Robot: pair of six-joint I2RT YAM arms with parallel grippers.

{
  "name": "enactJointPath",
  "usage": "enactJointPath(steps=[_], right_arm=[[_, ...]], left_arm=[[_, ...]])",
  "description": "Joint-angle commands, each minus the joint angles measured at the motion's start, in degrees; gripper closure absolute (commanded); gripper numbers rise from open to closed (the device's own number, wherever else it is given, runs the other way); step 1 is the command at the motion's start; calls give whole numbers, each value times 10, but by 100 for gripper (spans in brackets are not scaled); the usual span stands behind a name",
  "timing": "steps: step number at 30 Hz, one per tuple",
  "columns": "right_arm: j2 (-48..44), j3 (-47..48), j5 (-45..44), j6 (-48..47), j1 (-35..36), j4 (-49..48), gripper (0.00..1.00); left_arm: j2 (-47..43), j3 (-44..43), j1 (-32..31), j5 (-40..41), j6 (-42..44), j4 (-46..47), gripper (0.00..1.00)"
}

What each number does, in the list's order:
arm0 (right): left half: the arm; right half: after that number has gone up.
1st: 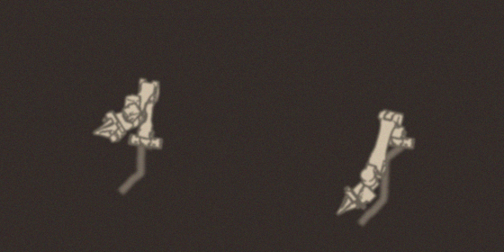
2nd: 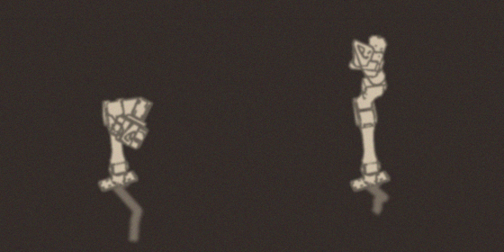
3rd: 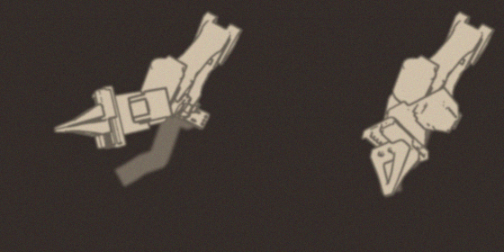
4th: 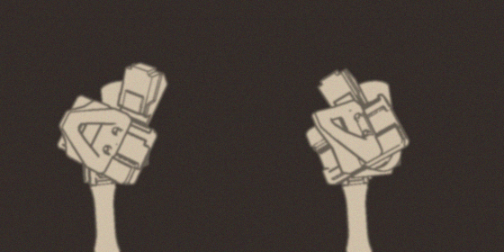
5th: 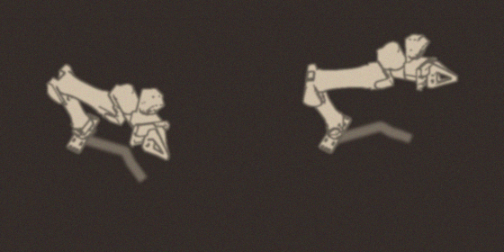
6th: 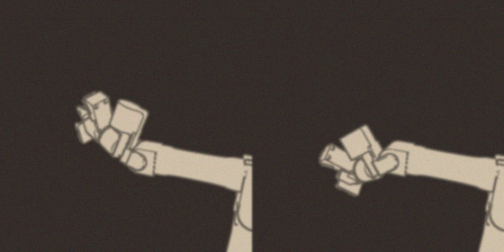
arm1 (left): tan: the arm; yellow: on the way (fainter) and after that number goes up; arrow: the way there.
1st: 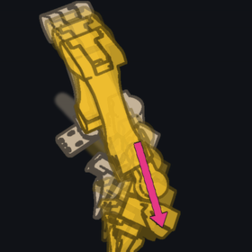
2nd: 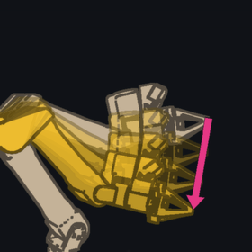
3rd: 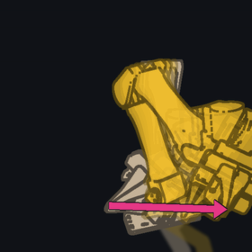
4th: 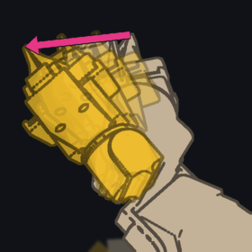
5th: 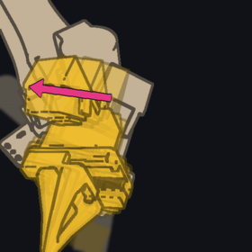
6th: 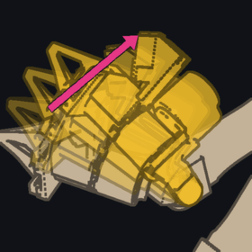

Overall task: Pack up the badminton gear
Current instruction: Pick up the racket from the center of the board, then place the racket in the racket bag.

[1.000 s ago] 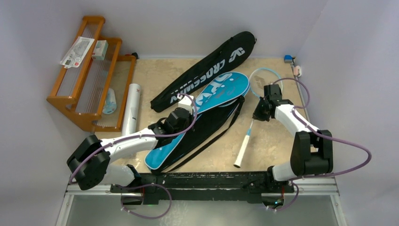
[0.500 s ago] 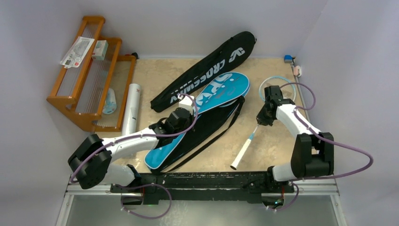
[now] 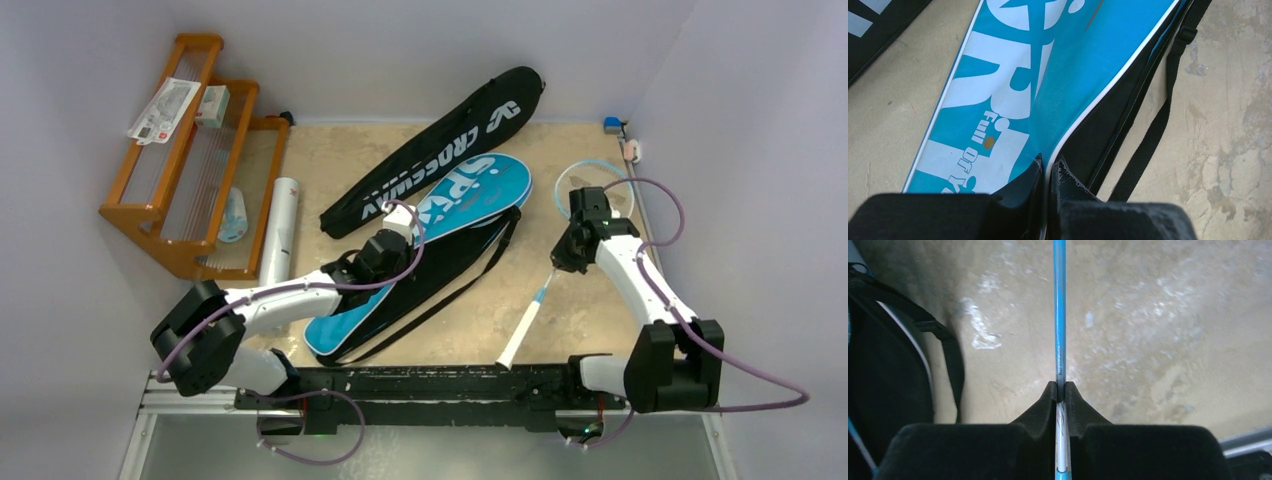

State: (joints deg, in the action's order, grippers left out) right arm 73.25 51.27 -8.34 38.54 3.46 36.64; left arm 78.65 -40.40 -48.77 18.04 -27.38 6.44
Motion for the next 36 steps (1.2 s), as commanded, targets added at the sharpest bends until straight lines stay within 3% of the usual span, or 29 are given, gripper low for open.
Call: enactJointPath(steps=[1,4,9,26,36], right_arm=[[-14,49,-46,12,1,109,100],[3,97,-54,9,3,186,100],[-35,86,-12,-14,17,210,100],[-172,105,-20,-22,93,354,100],[-208,138,82,-64,96,353,100]], left_arm=[[17,-28,3,-5,5,23,100],[31,-55,3,-29,-6,7,100],[67,-112,3,-56,-24,-28,100],[288,-437,10,-34,-12,-192,100],[352,-529,31,-67,-5,-206,100]])
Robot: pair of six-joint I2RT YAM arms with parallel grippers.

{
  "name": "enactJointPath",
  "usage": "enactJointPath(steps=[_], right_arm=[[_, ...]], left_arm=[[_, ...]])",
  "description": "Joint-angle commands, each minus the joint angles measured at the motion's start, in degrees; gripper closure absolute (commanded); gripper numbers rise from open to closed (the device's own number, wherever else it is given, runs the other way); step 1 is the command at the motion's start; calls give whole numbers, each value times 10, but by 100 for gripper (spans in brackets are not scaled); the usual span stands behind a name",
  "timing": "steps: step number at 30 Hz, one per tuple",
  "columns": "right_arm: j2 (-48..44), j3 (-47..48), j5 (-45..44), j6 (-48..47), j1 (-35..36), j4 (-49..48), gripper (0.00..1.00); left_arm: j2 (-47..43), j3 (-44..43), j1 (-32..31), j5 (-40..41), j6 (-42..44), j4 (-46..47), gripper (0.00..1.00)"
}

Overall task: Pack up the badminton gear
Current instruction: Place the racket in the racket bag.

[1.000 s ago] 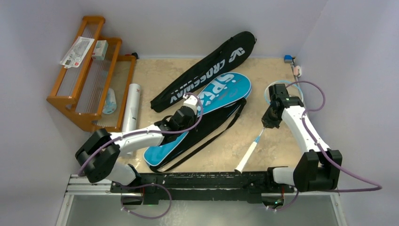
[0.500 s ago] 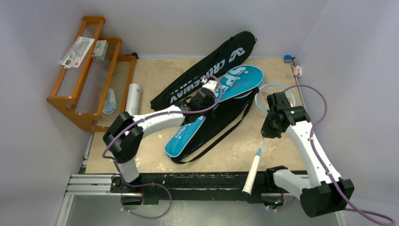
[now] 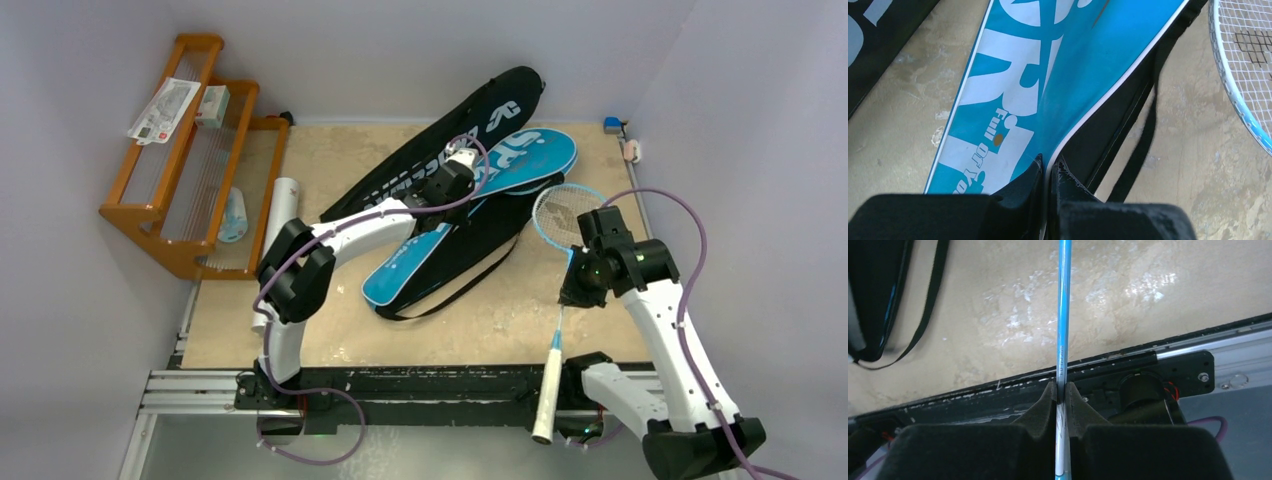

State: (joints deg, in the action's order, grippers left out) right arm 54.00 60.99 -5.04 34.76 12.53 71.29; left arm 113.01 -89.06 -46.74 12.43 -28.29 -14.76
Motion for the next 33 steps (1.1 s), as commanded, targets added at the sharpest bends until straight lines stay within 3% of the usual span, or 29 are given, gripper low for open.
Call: enactJointPath(steps=[1,11,21,33], right_arm=[[-14,49,64,-30,6,8,100],[11,90,123,-54,11,-2,100],[13,104,118,-88,14,49,100],[15,93,197,-134,41,55,100]], left_arm=[[11,-45,10,-15,5,7,100],[13,-55,14,-33,12,6,100],[20,-83,28,-35,20,-9,100],[35,-131,50,-39,41,-35,100]])
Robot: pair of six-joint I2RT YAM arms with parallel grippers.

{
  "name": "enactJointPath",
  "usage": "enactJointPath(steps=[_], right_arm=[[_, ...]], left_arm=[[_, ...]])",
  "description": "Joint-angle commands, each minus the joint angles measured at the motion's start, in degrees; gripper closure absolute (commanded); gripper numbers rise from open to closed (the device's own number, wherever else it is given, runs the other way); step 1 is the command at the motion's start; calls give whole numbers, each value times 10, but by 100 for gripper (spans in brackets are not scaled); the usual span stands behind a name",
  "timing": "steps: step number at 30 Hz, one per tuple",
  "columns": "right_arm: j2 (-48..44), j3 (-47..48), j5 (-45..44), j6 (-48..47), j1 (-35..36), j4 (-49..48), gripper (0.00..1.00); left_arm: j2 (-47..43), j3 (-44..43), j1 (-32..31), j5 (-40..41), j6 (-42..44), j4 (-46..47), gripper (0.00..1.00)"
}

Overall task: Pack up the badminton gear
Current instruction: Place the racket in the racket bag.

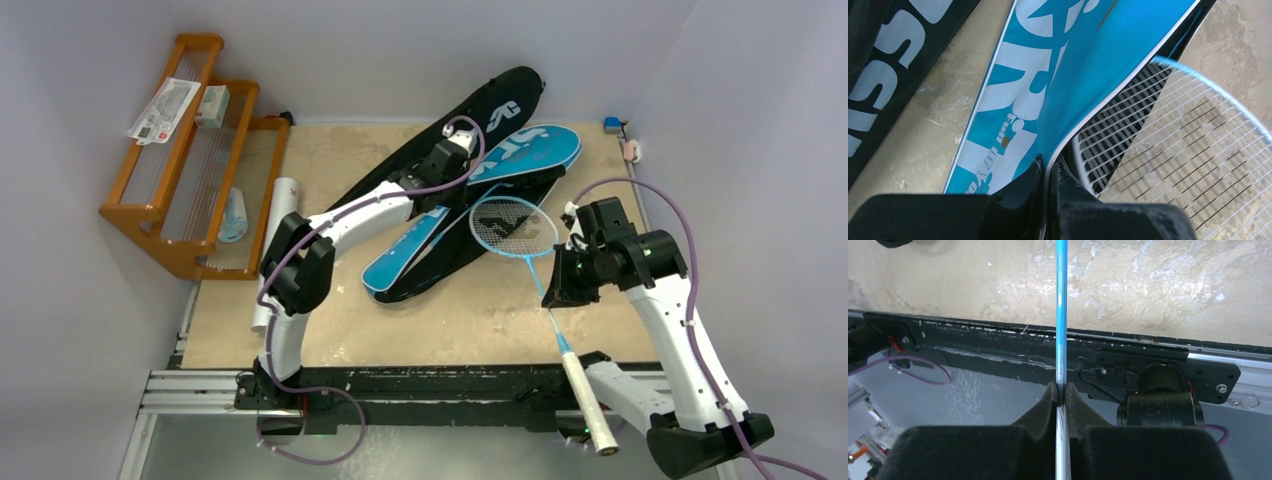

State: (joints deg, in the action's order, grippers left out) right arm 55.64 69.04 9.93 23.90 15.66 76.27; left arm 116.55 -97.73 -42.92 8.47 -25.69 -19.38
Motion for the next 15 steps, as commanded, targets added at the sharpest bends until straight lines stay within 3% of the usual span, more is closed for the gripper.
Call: enactJointPath(steps=[1,8,15], right_arm=[[-1,12,56,-29,12,2,100],[6,57,86,-47,13,-20,100],[45,86,16,-51,13,-47,100]], left_arm=[[2,-47,12,-3,17,10,100],[10,-47,13,-43,12,3,100],[-3,-43,13,-81,3,-4,100]])
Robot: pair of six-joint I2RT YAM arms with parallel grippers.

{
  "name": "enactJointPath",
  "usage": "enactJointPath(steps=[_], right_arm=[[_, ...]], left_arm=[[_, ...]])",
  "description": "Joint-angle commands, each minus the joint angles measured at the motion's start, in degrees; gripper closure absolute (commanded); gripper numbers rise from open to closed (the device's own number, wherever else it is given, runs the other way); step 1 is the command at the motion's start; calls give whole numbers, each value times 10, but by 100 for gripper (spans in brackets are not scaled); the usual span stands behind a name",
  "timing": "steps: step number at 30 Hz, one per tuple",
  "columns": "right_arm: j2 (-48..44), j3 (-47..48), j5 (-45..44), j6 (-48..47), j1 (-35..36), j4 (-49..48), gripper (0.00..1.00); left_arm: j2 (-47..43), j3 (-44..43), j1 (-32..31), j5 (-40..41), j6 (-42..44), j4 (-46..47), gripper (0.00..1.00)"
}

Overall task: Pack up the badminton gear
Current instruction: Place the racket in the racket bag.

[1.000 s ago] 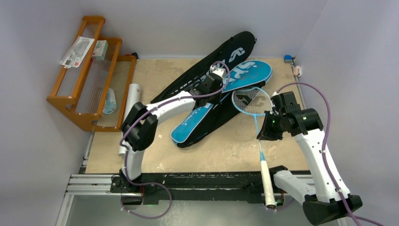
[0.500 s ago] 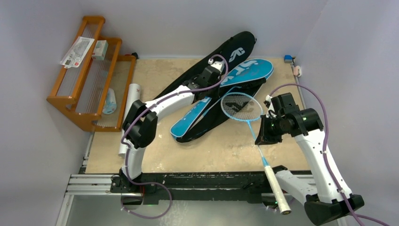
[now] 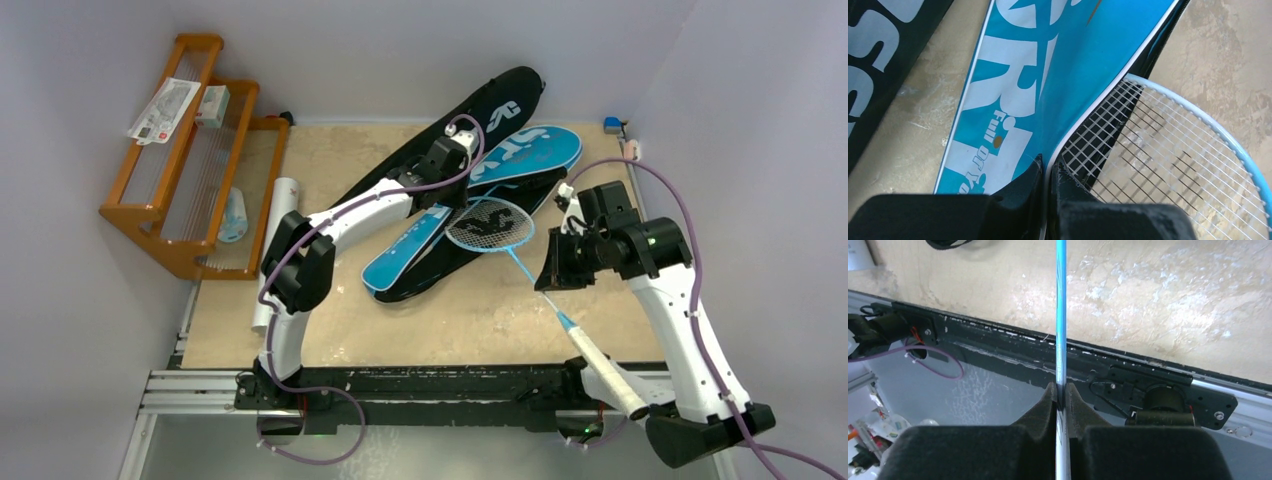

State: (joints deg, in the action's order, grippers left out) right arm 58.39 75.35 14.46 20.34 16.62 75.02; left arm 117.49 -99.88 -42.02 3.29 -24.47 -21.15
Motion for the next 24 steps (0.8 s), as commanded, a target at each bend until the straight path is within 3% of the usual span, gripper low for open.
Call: enactJointPath(steps=[1,9,14,19,24], right_arm=[[22,24,-37,-14,4,-41,100],[43,55,-147,-9,4,-59,100],[59,7,-172,10,5,-107,100],[60,-76,-173,73,6,-206,100],[74,-156,-103,158,5,-355,100]], left_arm=[[-16,-21,4,-30,-10,13,100],[-33,-15,4,-44,-14,0,100],[-41,-10,4,-80,-25,5,100],[-55,9,4,-117,-38,18,100],[-74,40,4,-176,-52,39,100]])
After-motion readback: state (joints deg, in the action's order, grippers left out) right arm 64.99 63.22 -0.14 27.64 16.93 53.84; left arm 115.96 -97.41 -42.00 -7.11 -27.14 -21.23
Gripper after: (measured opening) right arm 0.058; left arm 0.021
